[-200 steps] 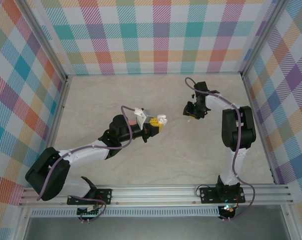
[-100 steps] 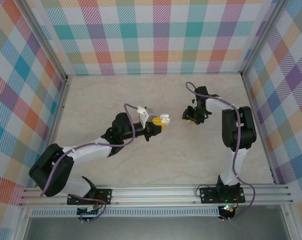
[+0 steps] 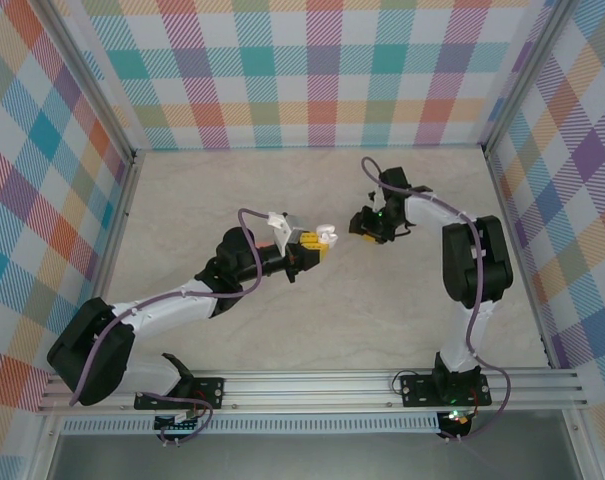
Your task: Insert the wireless bluetooth earbuds into the charging case
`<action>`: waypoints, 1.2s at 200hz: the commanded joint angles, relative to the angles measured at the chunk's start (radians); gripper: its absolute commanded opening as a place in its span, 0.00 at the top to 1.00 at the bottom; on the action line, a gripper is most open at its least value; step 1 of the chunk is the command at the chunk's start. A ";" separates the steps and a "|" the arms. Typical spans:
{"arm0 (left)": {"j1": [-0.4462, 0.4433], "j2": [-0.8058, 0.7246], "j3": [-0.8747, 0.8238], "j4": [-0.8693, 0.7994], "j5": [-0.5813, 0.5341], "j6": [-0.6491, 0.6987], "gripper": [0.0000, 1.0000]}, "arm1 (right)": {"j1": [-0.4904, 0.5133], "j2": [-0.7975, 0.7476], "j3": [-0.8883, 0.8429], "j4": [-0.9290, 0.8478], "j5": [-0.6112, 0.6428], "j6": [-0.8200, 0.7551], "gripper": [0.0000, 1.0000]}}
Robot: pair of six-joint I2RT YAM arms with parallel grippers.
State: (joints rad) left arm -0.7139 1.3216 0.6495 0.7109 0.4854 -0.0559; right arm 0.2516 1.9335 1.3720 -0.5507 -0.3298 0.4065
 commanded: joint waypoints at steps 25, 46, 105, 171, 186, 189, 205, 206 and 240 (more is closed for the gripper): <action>-0.021 -0.023 -0.008 0.012 -0.007 0.009 1.00 | -0.037 0.043 0.140 -0.080 0.074 -0.293 0.59; -0.022 -0.025 -0.005 0.006 -0.006 0.011 1.00 | -0.043 0.127 0.226 -0.169 0.157 -0.331 0.59; -0.024 -0.059 -0.028 -0.015 -0.023 0.030 1.00 | -0.044 0.137 0.134 -0.144 0.053 -0.311 0.57; -0.024 -0.083 -0.043 -0.013 -0.022 0.026 1.00 | -0.045 0.080 -0.029 -0.079 -0.108 -0.155 0.57; -0.023 -0.094 -0.052 -0.015 -0.028 0.025 1.00 | -0.045 0.056 -0.069 -0.059 -0.123 -0.080 0.58; -0.024 -0.097 -0.054 -0.015 -0.028 0.026 1.00 | -0.045 0.052 -0.076 -0.057 -0.123 -0.065 0.58; -0.025 -0.108 -0.061 -0.018 -0.031 0.024 1.00 | -0.042 0.028 -0.102 -0.062 -0.119 0.002 0.59; -0.025 -0.108 -0.062 -0.019 -0.031 0.024 1.00 | -0.042 0.027 -0.103 -0.063 -0.118 0.006 0.59; -0.025 -0.118 -0.070 -0.017 -0.036 0.025 1.00 | -0.029 -0.023 -0.127 -0.069 -0.107 0.035 0.59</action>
State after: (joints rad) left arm -0.7246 1.2304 0.5911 0.6796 0.4576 -0.0372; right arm 0.2047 1.9564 1.2606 -0.5758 -0.4114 0.3752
